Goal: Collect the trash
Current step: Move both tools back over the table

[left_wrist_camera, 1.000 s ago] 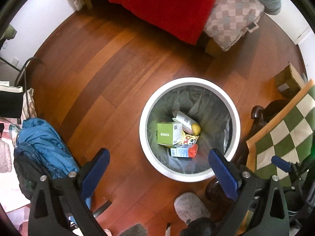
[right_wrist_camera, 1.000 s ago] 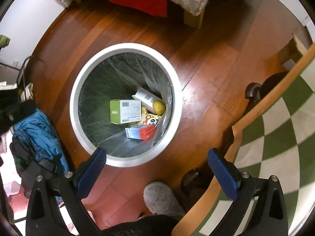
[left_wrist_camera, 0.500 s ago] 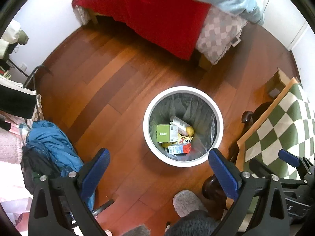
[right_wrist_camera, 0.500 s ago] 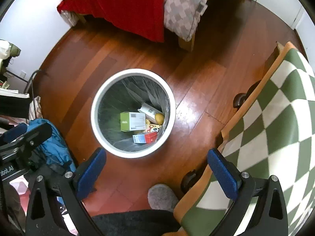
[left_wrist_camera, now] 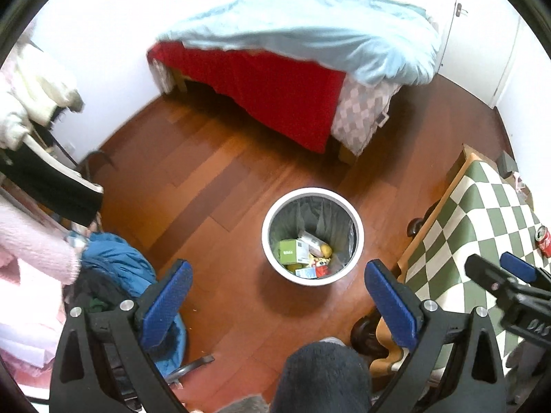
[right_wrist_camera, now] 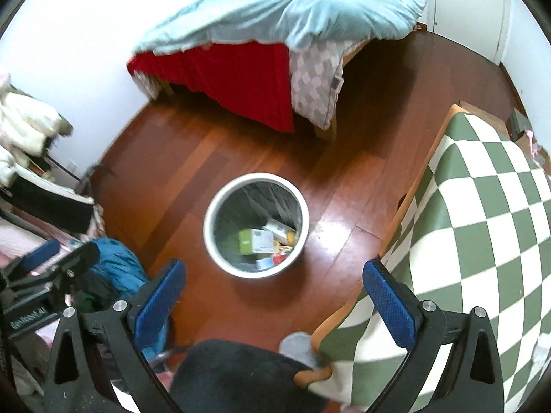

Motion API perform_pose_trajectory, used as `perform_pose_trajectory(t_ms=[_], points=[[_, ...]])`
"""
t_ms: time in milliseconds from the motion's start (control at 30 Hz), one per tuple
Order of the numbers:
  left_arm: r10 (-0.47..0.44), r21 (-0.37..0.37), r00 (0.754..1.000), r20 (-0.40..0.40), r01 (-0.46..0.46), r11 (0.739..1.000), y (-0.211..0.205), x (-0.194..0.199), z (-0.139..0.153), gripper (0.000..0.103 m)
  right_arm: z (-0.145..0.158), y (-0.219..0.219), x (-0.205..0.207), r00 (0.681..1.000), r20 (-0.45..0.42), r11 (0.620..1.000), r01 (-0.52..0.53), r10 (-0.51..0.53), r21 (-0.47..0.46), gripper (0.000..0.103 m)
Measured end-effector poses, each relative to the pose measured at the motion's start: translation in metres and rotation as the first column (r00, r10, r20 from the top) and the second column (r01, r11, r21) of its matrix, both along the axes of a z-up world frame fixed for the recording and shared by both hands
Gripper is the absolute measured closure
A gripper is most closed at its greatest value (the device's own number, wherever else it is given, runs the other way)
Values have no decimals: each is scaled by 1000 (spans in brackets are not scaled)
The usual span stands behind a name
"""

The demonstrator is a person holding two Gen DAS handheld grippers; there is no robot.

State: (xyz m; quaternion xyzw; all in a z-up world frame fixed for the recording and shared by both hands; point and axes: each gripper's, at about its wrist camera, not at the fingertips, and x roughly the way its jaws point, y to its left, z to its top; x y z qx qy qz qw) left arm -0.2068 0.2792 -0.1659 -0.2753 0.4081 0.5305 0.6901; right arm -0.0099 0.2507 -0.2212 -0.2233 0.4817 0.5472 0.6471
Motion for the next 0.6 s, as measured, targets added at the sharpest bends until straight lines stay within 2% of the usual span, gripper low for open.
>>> perform_pose_trajectory(t_ms=[100,233,367,467,567,600], points=[[-30,40,999,14,29,999,-26,13,16,1,24,-32,9,998,-50,998,33,-31,47,0],[-90,48,995,35,88,995,-52,43,21,1,48,-80,33,990,-112,991,97,-86,94,0],[-193,44,981,25,192,980,-79,103,6,1,54,-141,70,976,-128,977,189,-176,97,0],[-297,13,955,10,297,955,-102,161,-21,1,44,-195,116,948,-120,950,303,-293,72,0],[-419,-60,908,0,419,906,-130,228,-56,0,19,-260,178,883,-108,888,460,-456,13,0],[-451,-86,892,0,449,889,-138,248,-68,0,11,-274,195,864,-99,869,495,-493,-2,5]])
